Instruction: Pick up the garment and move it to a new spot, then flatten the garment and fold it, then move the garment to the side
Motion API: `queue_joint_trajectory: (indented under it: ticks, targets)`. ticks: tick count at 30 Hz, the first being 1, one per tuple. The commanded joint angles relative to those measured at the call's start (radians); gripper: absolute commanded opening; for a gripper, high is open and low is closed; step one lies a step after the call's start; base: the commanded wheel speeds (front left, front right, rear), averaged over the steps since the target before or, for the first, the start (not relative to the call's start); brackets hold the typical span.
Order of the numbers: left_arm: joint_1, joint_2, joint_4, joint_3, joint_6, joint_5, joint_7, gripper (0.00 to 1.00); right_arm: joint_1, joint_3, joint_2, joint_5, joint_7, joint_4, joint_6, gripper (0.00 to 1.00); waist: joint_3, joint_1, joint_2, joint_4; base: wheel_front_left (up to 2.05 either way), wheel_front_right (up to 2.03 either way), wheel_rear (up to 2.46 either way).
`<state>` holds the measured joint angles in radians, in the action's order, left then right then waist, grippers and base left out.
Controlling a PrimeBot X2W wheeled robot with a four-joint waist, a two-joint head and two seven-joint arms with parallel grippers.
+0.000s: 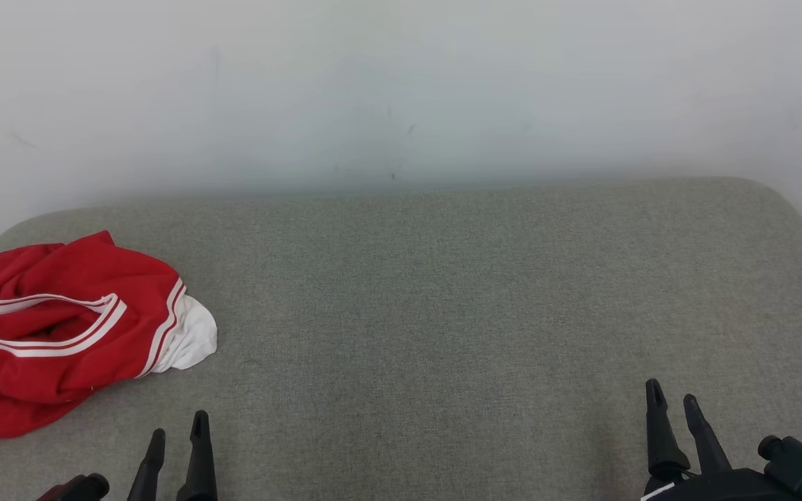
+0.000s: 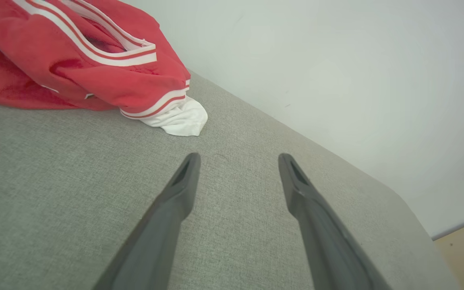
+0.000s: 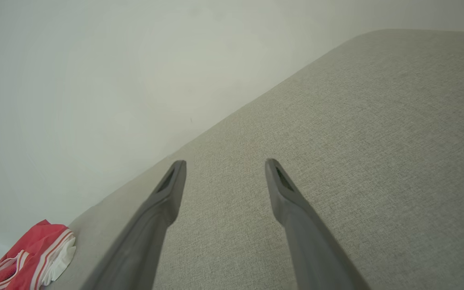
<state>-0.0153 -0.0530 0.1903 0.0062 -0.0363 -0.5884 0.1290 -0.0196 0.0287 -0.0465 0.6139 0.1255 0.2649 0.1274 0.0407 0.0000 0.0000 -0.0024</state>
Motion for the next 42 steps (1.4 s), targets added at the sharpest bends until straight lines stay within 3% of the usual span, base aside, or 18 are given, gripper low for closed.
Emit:
queue_joint_trajectory:
  ticks: [1,27,42]
  targets:
    - [-0.001,-0.008,-0.013,-0.002,0.002,0.03,0.009,1.0,0.0,0.0,-0.004,-0.023,0.01,-0.007,0.004,1.0,0.0,0.0,0.0,0.0,0.0,0.0,0.0]
    - [-0.021,-0.01,-0.019,-0.014,0.027,0.284,0.073,1.0,0.014,-0.028,-0.005,-0.288,0.07,0.003,0.004,1.0,0.011,0.0,0.0,0.0,0.0,0.0,0.0]
    - [-0.031,-0.003,-0.006,-0.005,0.019,0.347,0.104,1.0,0.019,-0.042,-0.005,-0.399,0.097,0.014,0.004,1.0,0.018,0.0,0.0,-0.004,0.0,0.0,0.0]
